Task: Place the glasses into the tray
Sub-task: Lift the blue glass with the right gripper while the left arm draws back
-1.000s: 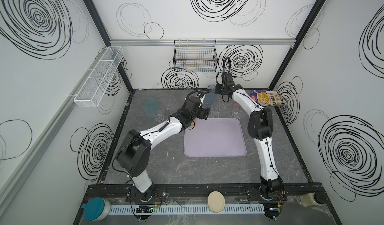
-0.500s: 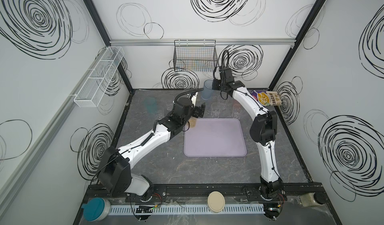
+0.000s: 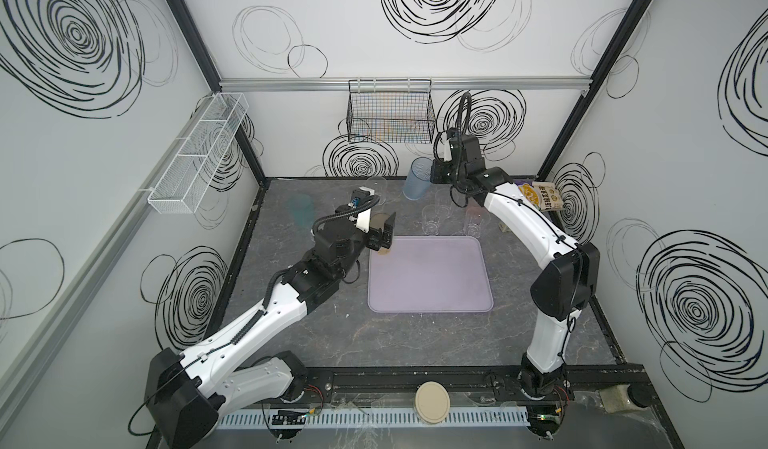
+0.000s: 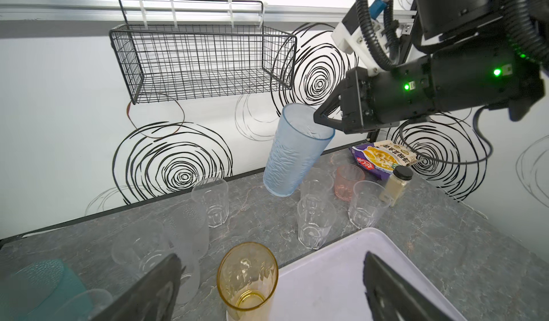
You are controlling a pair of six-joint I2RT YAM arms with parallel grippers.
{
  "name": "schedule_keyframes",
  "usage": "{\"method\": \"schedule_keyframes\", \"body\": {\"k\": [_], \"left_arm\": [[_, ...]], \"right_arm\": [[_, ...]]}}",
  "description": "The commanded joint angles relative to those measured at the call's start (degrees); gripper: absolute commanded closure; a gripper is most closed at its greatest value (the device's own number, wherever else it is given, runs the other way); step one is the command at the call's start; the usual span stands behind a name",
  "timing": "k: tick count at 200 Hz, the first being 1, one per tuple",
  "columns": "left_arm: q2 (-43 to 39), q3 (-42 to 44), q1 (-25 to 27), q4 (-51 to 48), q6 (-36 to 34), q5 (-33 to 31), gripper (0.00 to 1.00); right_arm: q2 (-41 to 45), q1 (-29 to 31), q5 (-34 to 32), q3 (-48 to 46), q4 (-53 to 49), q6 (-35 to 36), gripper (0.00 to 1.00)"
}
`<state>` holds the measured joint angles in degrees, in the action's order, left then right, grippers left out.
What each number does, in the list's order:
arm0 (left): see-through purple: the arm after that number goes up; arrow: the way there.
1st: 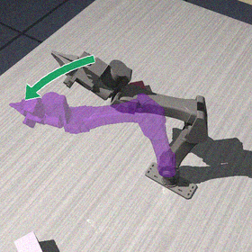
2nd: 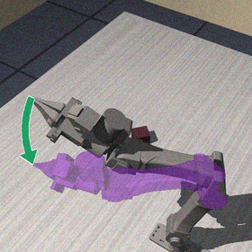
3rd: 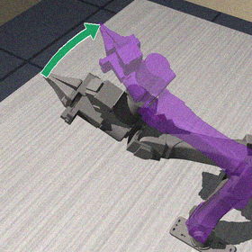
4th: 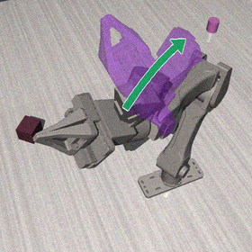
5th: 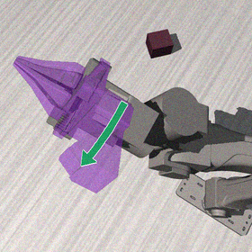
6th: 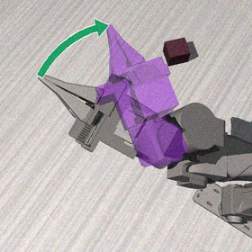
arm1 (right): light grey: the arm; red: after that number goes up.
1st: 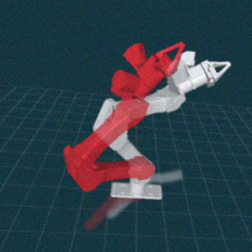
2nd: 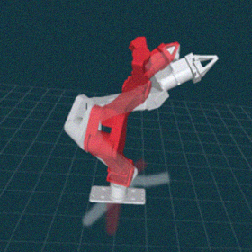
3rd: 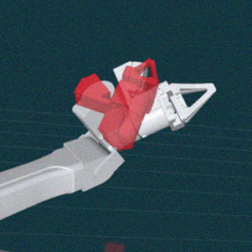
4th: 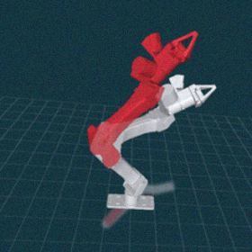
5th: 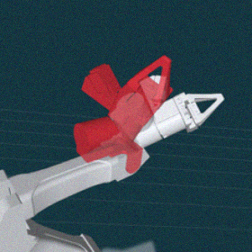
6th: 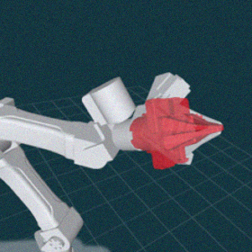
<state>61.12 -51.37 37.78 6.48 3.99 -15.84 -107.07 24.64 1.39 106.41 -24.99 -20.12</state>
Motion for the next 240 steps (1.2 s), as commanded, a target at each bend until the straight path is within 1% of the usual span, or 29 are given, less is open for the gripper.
{"method": "schedule_keyframes", "body": {"k": [1,23,75,106,124,143,154,172,196,210,234,240], "left_arm": [[-3.13,2.63,-0.06,0.43,-0.08,-2.05,0.02],[-6.31,4.61,-0.58,-1.15,-0.53,-2.99,0.01],[-13.82,10.73,-3.06,-4.53,1.71,-3.24,0.01],[-18.21,13.58,-6.87,-7.96,5.43,-2.02,0.01],[-20.08,14.51,-8.79,-10.26,7.83,-3.75,0.02],[-21.04,15.29,-8.93,-11.71,9.02,-5.08,0.03],[-21.22,15.5,-8.9,-12.46,9.7,-4.8,0.04],[-21.56,16.22,-8.81,-12.95,11.93,-6.19,0.05],[-21.18,18.33,-8.48,-12.16,16.24,-7.05,0.07],[-21.18,19.75,-7.32,-11.8,19.27,-7.94,0.07],[-21.86,22.83,-4.34,-9.86,20.27,-10.94,0.07],[-22.01,23.42,-3.83,-9.44,21.74,-11.5,0.07]], "right_arm": [[5.15,1.2,-2.24,-2.97,2.04,0.78,1.0],[8.82,2.11,-3.2,-7.04,2.3,0.59,1.0],[18.18,5.04,-6.96,-16.26,1.33,0.72,1.0],[23.66,7.18,-9.23,-22.31,0.49,0.89,1.0],[26.16,8.91,-11.18,-25.71,-0.05,0.47,1.0],[28.34,11.81,-12.77,-29.08,0.01,-0.8,1.0],[29.0,14.14,-14.0,-30.86,-0.02,-1.43,1.0],[29.3,18.09,-16.64,-33.44,0.02,-2.69,1.0],[28.77,22.3,-16.8,-36.88,1.83,-4.88,1.0],[27.65,24.7,-16.95,-38.11,2.64,-6.31,1.0],[25.44,28.22,-16.86,-39.9,5.64,-8.51,1.0],[24.51,29.03,-16.4,-40.31,6.73,-8.94,1.0]]}}
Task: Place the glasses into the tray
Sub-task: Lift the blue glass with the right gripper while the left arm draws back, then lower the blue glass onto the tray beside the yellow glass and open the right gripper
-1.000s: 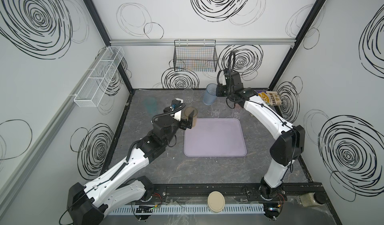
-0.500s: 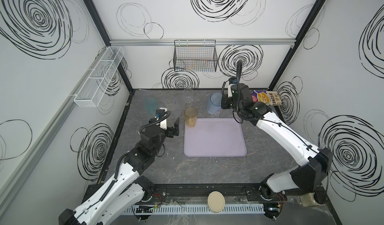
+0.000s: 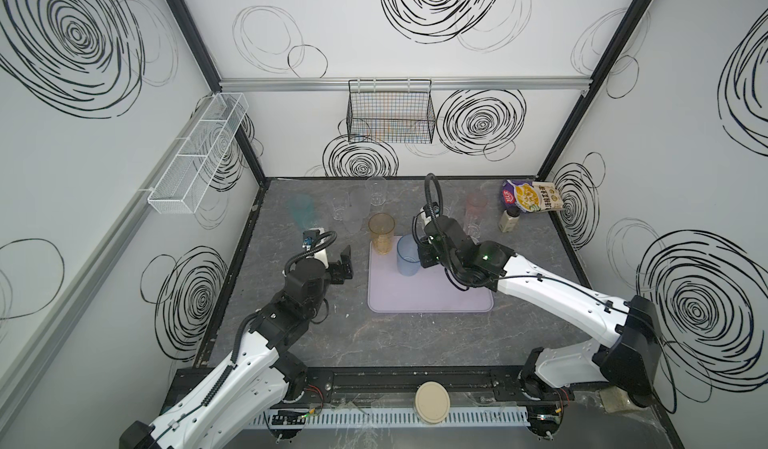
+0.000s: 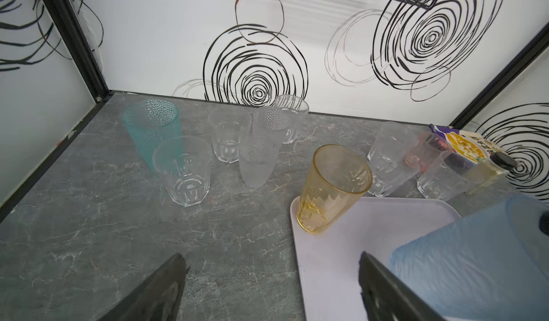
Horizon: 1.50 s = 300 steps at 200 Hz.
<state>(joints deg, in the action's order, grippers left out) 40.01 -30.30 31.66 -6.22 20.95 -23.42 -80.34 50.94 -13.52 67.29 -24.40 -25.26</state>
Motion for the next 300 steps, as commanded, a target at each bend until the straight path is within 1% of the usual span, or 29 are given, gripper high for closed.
{"method": "schedule_keyframes", "body": {"k": [1,18,44,49,62,78,116,131,177,239,258,300], "left_arm": [[-0.94,2.44,2.37,3.33,4.79,-4.0,0.07],[-1.16,3.37,3.13,3.98,4.98,-4.47,0.07],[-1.23,3.99,3.24,4.36,3.84,-4.78,0.06],[-1.27,4.08,3.17,4.53,2.06,-4.83,0.06],[-1.81,3.77,2.98,4.85,0.82,-5.3,0.05],[-2.65,3.76,2.63,5.47,-0.43,-5.32,0.05],[-3.71,4.65,2.0,6.04,0.24,-4.25,0.05],[-3.92,4.73,1.97,6.14,0.08,-4.78,0.05],[-5.16,5.32,1.56,6.36,0.12,-4.7,0.05],[-5.12,5.34,1.12,7.16,-0.18,-4.27,0.05],[-5.12,5.43,1.09,7.24,-0.04,-4.01,0.05],[-5.07,5.52,1.05,7.02,0.07,-3.76,0.05]], "right_arm": [[-2.34,2.84,-1.46,-1.19,6.22,-3.86,1.0],[-5.02,3.94,-1.25,-1.1,7.35,-4.83,1.0],[-8.46,3.99,-0.15,-0.65,8.82,-5.11,1.0],[-9.16,3.92,-0.17,-0.44,8.95,-5.22,1.0],[-11.0,3.74,-0.28,0.44,8.92,-5.45,1.0],[-13.43,3.33,0.01,2.17,7.71,-5.92,1.0],[-19.28,1.33,2.87,8.2,2.86,-6.38,1.0],[-21.73,0.7,2.87,11.11,0.89,-7.09,1.0],[-24.7,0.43,2.28,14.13,1.18,-7.26,1.0],[-26.64,0.63,1.52,18.58,-3.88,-6.87,1.0],[-26.94,0.54,1.72,18.55,-3.48,-6.74,0.96],[-26.38,0.36,2.4,18.61,-3.07,-6.8,0.81]]}}
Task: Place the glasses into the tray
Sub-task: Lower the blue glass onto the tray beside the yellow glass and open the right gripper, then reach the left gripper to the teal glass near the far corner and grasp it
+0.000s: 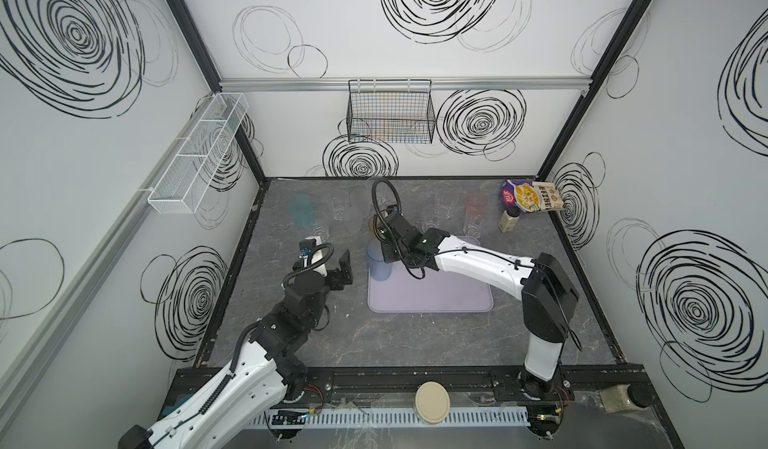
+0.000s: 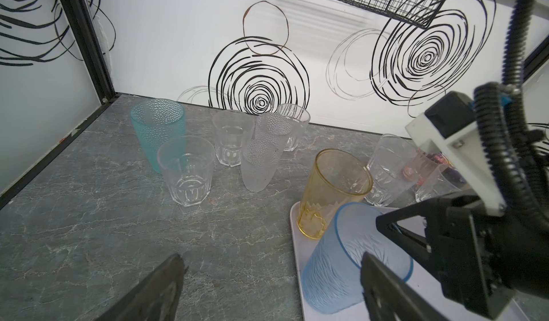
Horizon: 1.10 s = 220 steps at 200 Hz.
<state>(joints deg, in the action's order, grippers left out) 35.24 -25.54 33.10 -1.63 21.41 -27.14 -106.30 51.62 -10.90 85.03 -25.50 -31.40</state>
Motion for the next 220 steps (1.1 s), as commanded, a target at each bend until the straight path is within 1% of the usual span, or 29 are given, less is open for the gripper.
{"method": "schedule_keyframes", "body": {"k": [1,30,59,89,102,116,124,130,149,166,181,194,205,220], "left_arm": [[-0.29,0.75,-0.4,2.42,-0.35,-0.03,0.05],[0.56,0.49,-0.41,2.36,0.3,0.57,0.05],[0.93,0.03,-0.41,1.63,0.85,0.92,0.05],[2.73,-2.53,-0.7,-0.86,0.86,3.01,0.05],[3.48,-4.41,-1.69,-2.2,0.06,5.23,0.06],[4.6,-7.11,-4.25,-3.01,-1.66,10.28,0.09],[5.69,-8.93,-6.16,-3.55,-3.27,14.48,0.1],[6.9,-10.74,-7.2,-4.49,-4.37,16.36,0.11],[11.37,-16.86,-8.36,-7.71,-7.44,16.56,0.11],[15.52,-20.09,-10.95,-7.59,-8.46,17.47,0.1],[19.93,-22.95,-15.3,-6.89,-6.9,20.83,0.1],[24.12,-25.35,-20.05,-6.32,-3.54,24.83,0.1],[27.32,-26.32,-24.16,-3.97,-0.53,29.61,0.11],[31.68,-27.46,-29.15,-0.49,2.81,32.7,0.12]], "right_arm": [[-0.32,-0.35,-0.16,0.85,-1.95,-0.67,0.8],[0.29,-0.3,1.0,0.71,-1.63,-0.94,0.77],[2.13,-0.35,1.96,0.54,-1.41,-0.73,0.69],[4.76,-0.61,2.52,0.16,-2.33,0.0,0.63],[6.93,-0.96,2.72,-0.5,-2.36,0.32,0.61],[9.79,-1.22,2.0,-1.69,-2.42,0.85,0.59],[11.26,-1.29,0.76,-2.74,-2.44,1.18,0.57],[12.75,-1.41,-0.7,-4.09,-2.36,1.63,0.55],[16.71,-1.88,-3.78,-9.51,-1.0,2.21,0.53],[20.35,-2.94,-3.42,-15.73,2.26,2.65,0.52],[22.78,-4.16,-1.7,-20.03,4.52,2.74,0.51],[24.4,-4.87,-0.93,-22.61,5.49,2.68,0.51],[25.47,-5.07,-1.1,-24.05,5.8,2.66,0.51],[26.78,-5.04,-1.02,-25.67,6.52,2.66,0.51]]}}
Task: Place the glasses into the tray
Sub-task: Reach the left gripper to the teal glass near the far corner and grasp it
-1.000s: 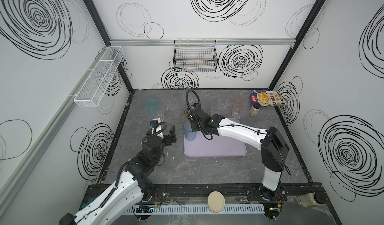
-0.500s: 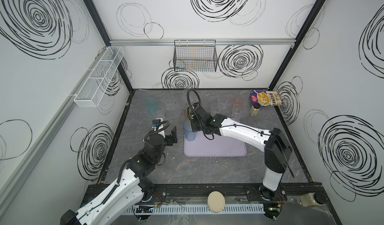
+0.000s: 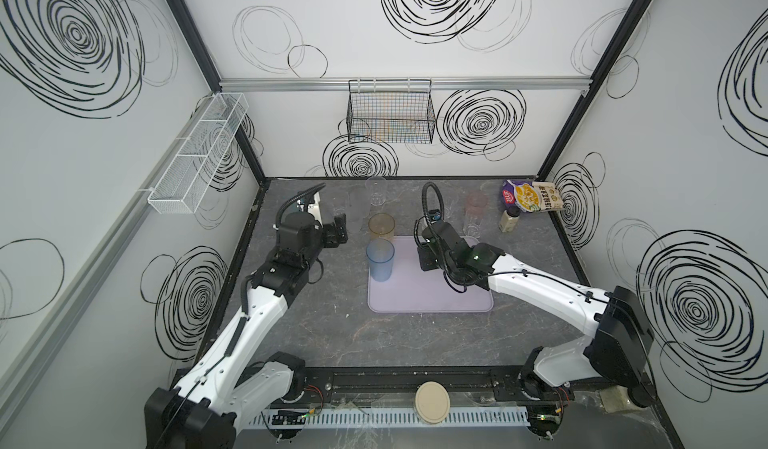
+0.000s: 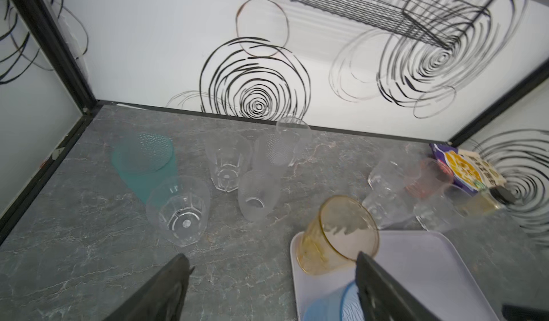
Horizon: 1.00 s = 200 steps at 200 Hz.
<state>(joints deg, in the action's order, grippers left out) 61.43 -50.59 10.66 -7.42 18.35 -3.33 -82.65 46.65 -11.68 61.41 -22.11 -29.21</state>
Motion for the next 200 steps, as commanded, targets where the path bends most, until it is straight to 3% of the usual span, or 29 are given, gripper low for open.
{"method": "schedule_keyframes", "body": {"k": [1,72,112,154,200], "left_arm": [[5.74,-2.54,-6.96,5.48,5.89,8.97,0.12],[25.12,-18.47,-14.96,3.09,0.43,-5.87,0.14],[36.79,-26.61,-18.2,1.34,0.13,-1.37,0.28],[43.55,-30.79,-18.26,-1.18,-3.73,-6.09,0.28],[49.14,-33.42,-19.27,-2.4,-4.31,-5.2,0.33]], "right_arm": [[3.21,-0.12,-0.16,-2.15,3.22,0.47,0.51],[5.87,0.54,2.37,-7.27,4.97,-0.01,0.51],[5.75,0.23,1.26,-7.34,4.85,1.53,0.51],[5.74,-0.41,0.7,-6.89,4.18,2.32,0.51],[6.1,-1.11,2.15,-7.66,4.65,2.32,0.51]]}}
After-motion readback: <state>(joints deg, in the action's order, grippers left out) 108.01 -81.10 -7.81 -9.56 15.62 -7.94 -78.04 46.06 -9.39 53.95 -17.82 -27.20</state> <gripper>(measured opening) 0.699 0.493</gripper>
